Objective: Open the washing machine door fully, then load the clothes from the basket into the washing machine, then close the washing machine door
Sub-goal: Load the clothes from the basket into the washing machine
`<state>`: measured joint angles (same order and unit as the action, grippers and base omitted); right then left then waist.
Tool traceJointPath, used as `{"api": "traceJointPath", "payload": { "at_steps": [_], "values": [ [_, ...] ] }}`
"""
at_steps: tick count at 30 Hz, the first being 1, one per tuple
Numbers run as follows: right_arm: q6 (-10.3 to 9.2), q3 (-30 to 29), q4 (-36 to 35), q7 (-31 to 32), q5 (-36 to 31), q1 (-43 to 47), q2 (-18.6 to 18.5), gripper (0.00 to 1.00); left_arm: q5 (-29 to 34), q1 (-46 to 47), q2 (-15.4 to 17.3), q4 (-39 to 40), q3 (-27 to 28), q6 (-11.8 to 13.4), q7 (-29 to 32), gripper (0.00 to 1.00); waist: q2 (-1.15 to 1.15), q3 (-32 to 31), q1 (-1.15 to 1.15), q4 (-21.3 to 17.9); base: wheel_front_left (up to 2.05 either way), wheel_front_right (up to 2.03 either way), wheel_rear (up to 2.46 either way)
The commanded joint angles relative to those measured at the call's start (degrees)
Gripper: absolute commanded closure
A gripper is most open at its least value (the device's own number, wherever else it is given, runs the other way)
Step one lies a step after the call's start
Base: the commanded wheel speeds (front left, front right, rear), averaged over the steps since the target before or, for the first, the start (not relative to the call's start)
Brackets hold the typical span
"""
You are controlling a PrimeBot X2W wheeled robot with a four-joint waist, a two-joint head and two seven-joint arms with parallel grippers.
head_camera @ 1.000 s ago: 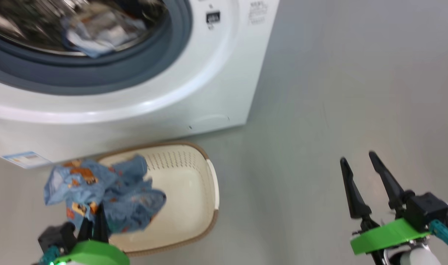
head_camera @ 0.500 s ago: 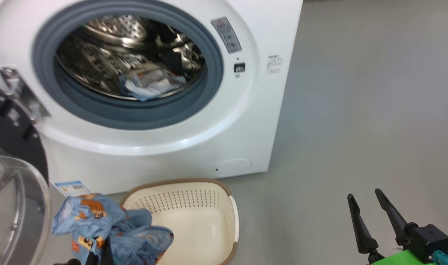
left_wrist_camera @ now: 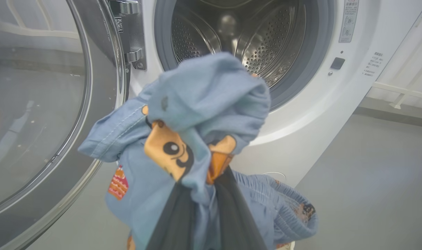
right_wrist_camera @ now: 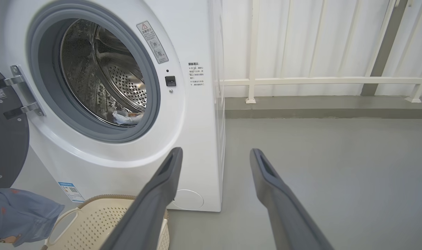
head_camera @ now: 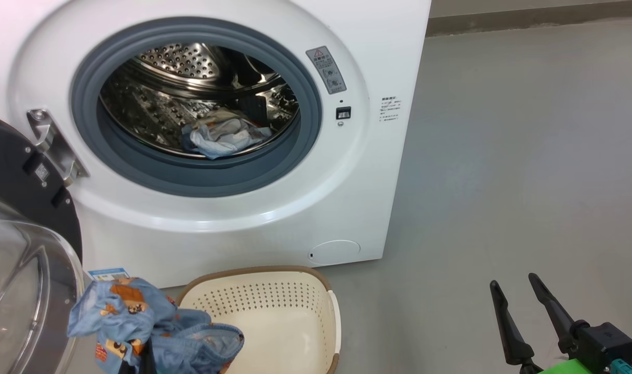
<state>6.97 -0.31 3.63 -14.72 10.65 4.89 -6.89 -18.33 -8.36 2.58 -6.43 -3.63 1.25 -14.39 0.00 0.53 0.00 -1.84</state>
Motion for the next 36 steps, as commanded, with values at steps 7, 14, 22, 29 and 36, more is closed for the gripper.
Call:
{"api": "traceJointPath", "payload": {
  "at_steps": [7, 14, 22, 29, 36],
  "values": [
    [0.52, 1.9, -1.7, -0.3, 0.1, -1.1, -0.4, 0.00, 1.0, 1.8, 0.3, 3.1, 1.1, -0.3, -0.6, 1.00, 0.00, 1.7, 0.00, -0.4, 0.00, 0.00, 0.00],
    [0.52, 2.6, -2.1, -0.3, -0.2, -2.8, 0.4, 0.00, 2.4, 6.1, 0.3, 2.3, -0.2, -1.8, -0.6, 1.00, 0.00, 5.0, 0.00, -1.5, 0.00, 0.00, 0.00],
    [0.52, 3.5, -2.5, -0.3, -0.3, -6.3, 1.8, 0.00, 4.5, 14.6, 1.6, 0.1, -0.4, -2.8, -0.6, 1.00, 0.00, 10.6, 0.00, -3.3, 0.00, 0.00, 0.00],
    [0.52, 4.8, -2.7, -0.3, -0.3, -10.4, 3.0, 0.00, 5.9, 26.2, 4.0, -4.9, -0.2, -2.9, -0.6, 1.00, 0.00, 16.1, 0.00, -5.2, 0.00, 0.00, 0.00],
    [0.52, 6.7, -2.8, -0.3, -0.1, -14.3, 3.6, 0.00, 7.2, 36.9, 6.6, -10.1, 0.6, -2.5, -0.5, 1.00, 0.00, 21.1, 0.00, -7.6, 0.00, 0.00, 0.00]
  ]
}}
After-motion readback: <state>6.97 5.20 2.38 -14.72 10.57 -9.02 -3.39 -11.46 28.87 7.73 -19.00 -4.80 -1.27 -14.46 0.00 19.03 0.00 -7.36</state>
